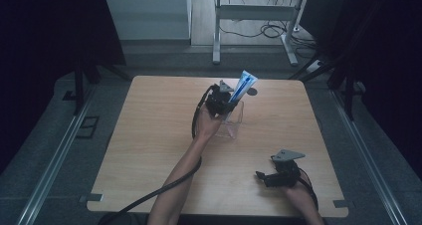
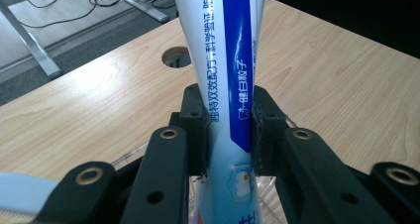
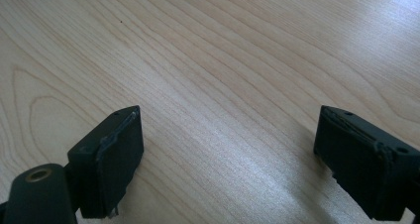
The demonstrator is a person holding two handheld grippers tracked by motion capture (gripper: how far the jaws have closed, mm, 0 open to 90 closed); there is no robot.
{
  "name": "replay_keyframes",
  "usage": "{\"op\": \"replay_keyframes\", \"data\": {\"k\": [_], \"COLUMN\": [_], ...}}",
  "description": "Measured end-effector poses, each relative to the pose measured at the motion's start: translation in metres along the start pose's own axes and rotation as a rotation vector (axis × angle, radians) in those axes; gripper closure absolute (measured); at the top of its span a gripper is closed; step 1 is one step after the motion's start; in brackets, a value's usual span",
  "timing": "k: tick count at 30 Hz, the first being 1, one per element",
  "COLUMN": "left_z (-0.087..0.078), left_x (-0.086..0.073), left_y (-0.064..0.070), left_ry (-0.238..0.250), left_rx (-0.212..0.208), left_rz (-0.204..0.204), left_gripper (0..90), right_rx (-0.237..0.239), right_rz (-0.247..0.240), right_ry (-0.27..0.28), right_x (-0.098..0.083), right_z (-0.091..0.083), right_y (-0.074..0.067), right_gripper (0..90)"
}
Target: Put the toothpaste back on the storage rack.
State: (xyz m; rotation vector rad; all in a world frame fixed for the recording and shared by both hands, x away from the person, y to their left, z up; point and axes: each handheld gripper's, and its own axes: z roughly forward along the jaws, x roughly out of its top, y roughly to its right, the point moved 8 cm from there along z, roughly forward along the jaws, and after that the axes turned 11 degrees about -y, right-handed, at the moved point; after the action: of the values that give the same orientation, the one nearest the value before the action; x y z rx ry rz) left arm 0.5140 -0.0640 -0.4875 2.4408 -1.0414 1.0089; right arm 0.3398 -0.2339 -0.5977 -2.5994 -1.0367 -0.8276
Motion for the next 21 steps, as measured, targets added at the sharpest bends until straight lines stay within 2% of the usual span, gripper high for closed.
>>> {"op": "replay_keyframes", "data": {"k": [6, 14, 21], "left_z": [0.001, 0.010, 0.009], "left_x": [-0.003, -0.014, -0.015], "left_y": [0.003, 0.007, 0.008], "left_ry": [-0.015, -0.075, -0.084], "left_rx": [0.011, 0.035, 0.046], "left_rz": [0.007, 0.040, 0.046], "left_gripper": [71.8, 70.9, 69.8], "right_rx": [0.000, 0.000, 0.000], "right_rz": [-0.001, 0.000, 0.000], "right_ry": [0.000, 0.000, 0.000], "right_x": [0.000, 0.000, 0.000], "right_z": [0.000, 0.000, 0.000], "right_y": [0.000, 0.000, 0.000], "right_gripper": [12.1, 12.1, 12.1]}}
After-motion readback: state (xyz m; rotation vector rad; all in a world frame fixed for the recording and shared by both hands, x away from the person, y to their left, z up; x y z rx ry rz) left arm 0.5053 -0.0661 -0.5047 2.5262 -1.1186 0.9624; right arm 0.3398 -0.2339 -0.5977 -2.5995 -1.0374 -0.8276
